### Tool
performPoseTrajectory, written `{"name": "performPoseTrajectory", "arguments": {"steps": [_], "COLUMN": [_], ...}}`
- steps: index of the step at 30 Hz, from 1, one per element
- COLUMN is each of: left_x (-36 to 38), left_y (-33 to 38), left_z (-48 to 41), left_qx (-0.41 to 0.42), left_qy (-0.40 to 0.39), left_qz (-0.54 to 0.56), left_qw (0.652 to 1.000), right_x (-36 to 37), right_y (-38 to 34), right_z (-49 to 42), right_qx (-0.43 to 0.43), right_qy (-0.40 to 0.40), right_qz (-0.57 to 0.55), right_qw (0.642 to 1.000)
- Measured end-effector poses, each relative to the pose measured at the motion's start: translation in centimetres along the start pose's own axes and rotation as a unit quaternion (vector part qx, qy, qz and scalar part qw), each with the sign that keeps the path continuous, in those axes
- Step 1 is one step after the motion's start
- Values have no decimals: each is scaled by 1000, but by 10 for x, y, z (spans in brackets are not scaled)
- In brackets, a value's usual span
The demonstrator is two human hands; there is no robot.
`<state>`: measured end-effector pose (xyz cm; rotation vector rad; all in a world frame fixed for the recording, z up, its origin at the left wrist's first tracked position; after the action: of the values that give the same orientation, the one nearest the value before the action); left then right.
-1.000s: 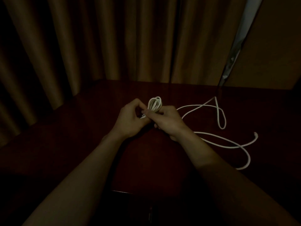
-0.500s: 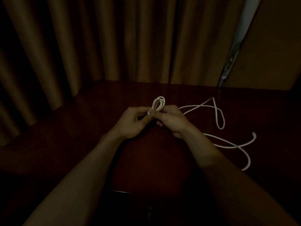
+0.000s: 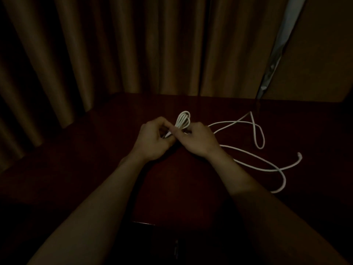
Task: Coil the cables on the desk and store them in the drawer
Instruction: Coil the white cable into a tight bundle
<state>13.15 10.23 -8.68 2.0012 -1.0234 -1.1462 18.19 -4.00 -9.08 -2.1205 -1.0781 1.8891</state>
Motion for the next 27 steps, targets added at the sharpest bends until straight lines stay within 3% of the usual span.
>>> {"name": "performPoseTrajectory", "arguments": {"steps": [5, 13, 20, 23, 25, 27], "left_x": [1, 16, 7, 1, -1, -2], "left_y": [-1, -1, 0, 3, 1, -1], "left_z": [1, 2, -1, -2, -1, -1], "left_qx": [-4, -14, 37, 58, 49, 31], "left_qy": [4, -129, -50, -6, 10, 19], "left_qz": [51, 81, 30, 7, 10, 18], "left_qw": [999, 988, 998, 998, 999, 999], "right_x": [4, -1, -7, -8, -7, -5], "right_y": [-6, 0, 7, 8, 7, 5], "right_z": [2, -1, -4, 0, 1, 1], "right_qx": [-22, -19, 18, 22, 22, 15], "right_qy": [-41, -46, 7, -7, -9, 25], "right_qz": [-127, -196, -159, -189, -233, -203], "right_qw": [991, 979, 987, 982, 972, 979]}}
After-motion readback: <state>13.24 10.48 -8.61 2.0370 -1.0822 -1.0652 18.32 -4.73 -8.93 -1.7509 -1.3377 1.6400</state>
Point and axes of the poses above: each hand's wrist, its own z-axis away from the middle knuckle, its own x-axis out of the palm, y = z × x, the point moved 7 cm from there along -z, towards the middle knuckle, and after that the axes turned 12 degrees about z, right-handed, at the moved point
